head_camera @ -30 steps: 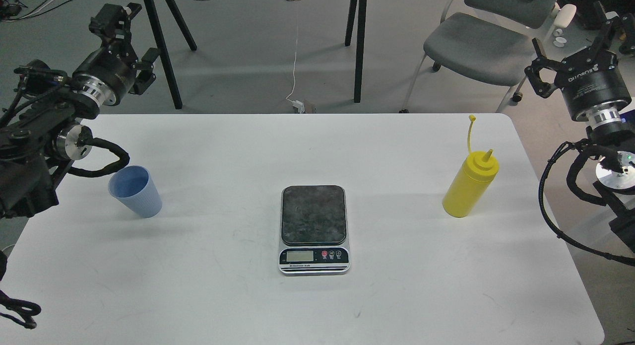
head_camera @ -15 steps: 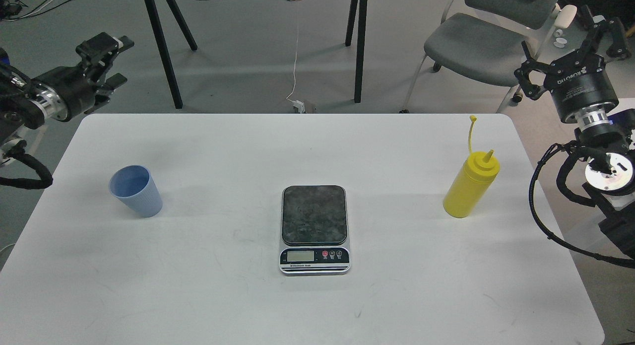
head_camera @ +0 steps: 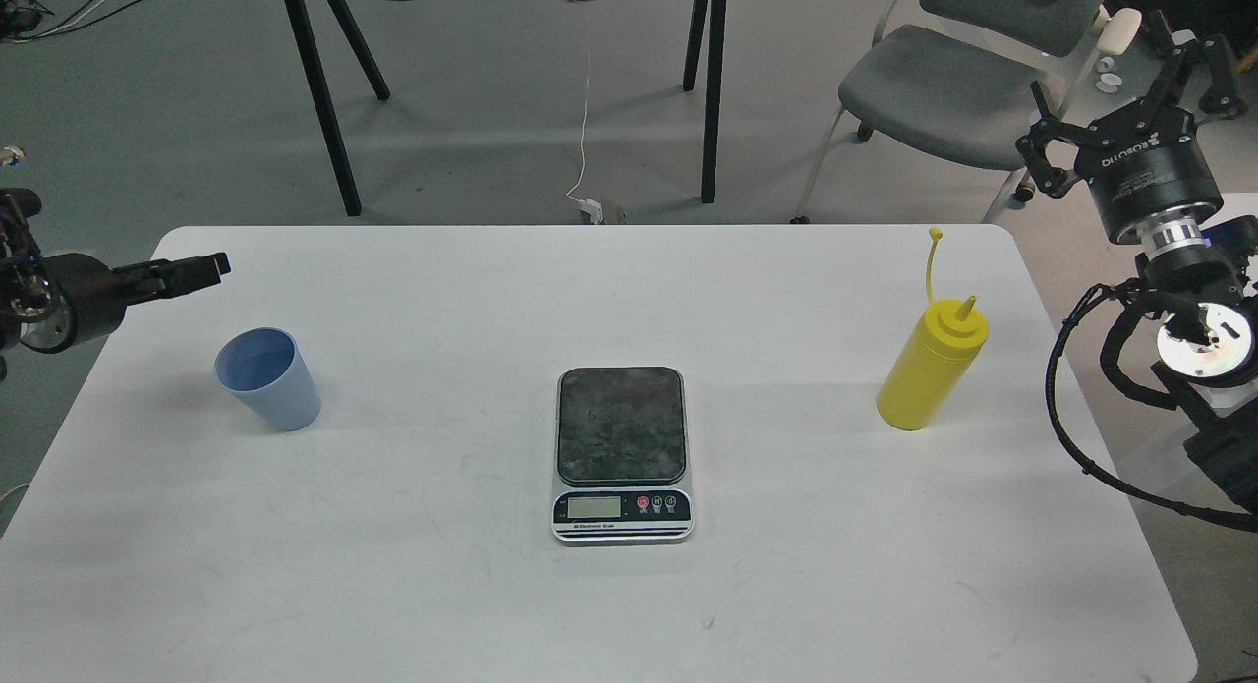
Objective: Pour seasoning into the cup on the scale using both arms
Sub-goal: 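Grasp the light blue cup with the left gripper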
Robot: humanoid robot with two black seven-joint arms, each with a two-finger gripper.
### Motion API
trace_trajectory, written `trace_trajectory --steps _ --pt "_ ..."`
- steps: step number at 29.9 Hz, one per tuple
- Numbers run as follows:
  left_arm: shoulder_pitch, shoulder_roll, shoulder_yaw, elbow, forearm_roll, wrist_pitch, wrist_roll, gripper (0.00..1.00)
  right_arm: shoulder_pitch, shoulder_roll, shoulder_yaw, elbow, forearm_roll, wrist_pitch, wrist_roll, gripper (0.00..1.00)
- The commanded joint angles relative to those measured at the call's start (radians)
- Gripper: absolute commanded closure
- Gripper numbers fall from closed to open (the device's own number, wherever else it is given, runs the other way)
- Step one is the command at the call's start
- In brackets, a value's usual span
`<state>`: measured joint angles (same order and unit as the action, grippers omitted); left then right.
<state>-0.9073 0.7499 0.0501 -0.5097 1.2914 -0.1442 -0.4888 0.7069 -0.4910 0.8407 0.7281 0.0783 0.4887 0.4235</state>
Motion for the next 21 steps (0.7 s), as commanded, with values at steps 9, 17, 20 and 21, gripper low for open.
trace_trajectory --steps 9,17,20,21 --pt "0.039 -0.007 0.114 0.0 0.002 0.057 0.0 0.01 0.0 -0.001 -0.002 0.002 0.0 0.0 0.0 0.01" --pt "0.111 -0.02 0.114 0.013 0.002 0.083 0.0 0.01 -0.001 0.0 -0.003 0.002 0.0 0.0 0.0 0.01" --pt "0.117 -0.037 0.114 0.013 0.0 0.084 0.0 0.01 -0.001 0.0 -0.003 0.002 0.0 0.0 0.0 0.01" --pt "0.117 -0.038 0.114 0.013 0.0 0.086 0.0 0.01 -0.001 0.0 -0.003 0.002 0.0 0.0 0.0 0.01"
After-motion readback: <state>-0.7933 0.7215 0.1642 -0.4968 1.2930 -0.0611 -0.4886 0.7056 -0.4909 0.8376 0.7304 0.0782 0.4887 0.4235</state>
